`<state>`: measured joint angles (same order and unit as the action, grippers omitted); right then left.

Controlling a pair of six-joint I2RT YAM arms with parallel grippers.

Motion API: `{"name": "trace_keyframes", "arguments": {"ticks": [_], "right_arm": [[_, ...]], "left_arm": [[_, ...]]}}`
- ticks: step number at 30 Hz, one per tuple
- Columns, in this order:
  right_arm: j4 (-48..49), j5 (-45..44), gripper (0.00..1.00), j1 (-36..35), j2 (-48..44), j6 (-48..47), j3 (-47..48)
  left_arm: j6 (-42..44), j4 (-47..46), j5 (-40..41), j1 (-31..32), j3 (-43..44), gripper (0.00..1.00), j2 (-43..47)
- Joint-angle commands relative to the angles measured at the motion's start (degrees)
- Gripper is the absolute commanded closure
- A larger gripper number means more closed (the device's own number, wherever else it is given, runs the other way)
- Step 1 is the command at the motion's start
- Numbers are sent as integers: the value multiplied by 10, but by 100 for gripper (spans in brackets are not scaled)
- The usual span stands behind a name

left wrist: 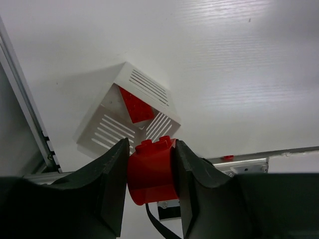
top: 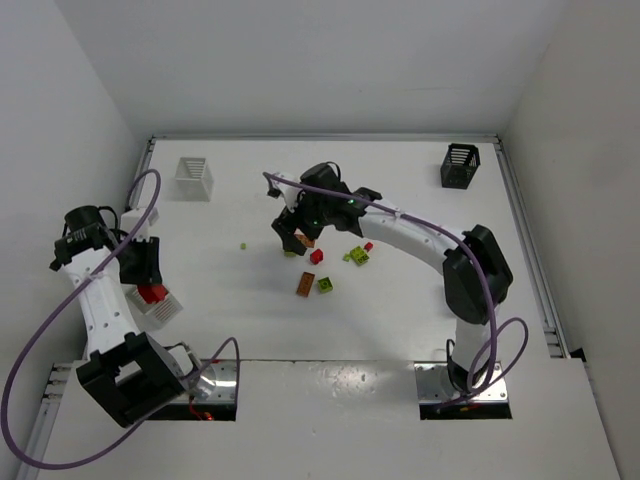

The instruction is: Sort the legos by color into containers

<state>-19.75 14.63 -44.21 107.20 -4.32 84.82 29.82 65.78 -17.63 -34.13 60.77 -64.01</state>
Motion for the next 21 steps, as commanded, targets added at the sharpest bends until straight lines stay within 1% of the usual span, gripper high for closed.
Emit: {"name": "trace_keyframes", "arguments": {"ticks": [1,3,11,13,14,15,16,17,19,20,21], "right_arm": [[-20,-24,10,16,-10,-3,-4],[-20,-24,0,23,-10,-9,-11],[-25,-14,0,40,-10,-23,-17],[-25,-14,0,40,-10,-23,-22],[-25,-14,0,40,-10,-23,-22],[-25,-14,0,46,-10,-28,-22],[-25,-14,0,46,-10,-28,-22],[-25,-14,0,46,-10,-28,-22],[-25,-19,0,46,-10,-28,-22],[-25,-19,0,46,-10,-28,-22],[-25,-19,0,52,-10,-28,-22]], "left_arm": [[-22,-72,35,-7,-22,92,17],[-30,-91,35,-7,-29,92,17],[-42,-142,59,-7,-46,92,17],[-30,-142,59,-7,-46,87,17],[-25,-134,59,-7,-46,77,17],[-19,-134,59,-7,-46,70,17],[-14,-125,59,-7,-46,52,22],[-8,-125,59,-7,-52,45,27],[-3,-120,59,-7,-52,35,38],[-3,-115,59,-7,-52,27,49],[-3,-115,52,-7,-52,25,55]]}}
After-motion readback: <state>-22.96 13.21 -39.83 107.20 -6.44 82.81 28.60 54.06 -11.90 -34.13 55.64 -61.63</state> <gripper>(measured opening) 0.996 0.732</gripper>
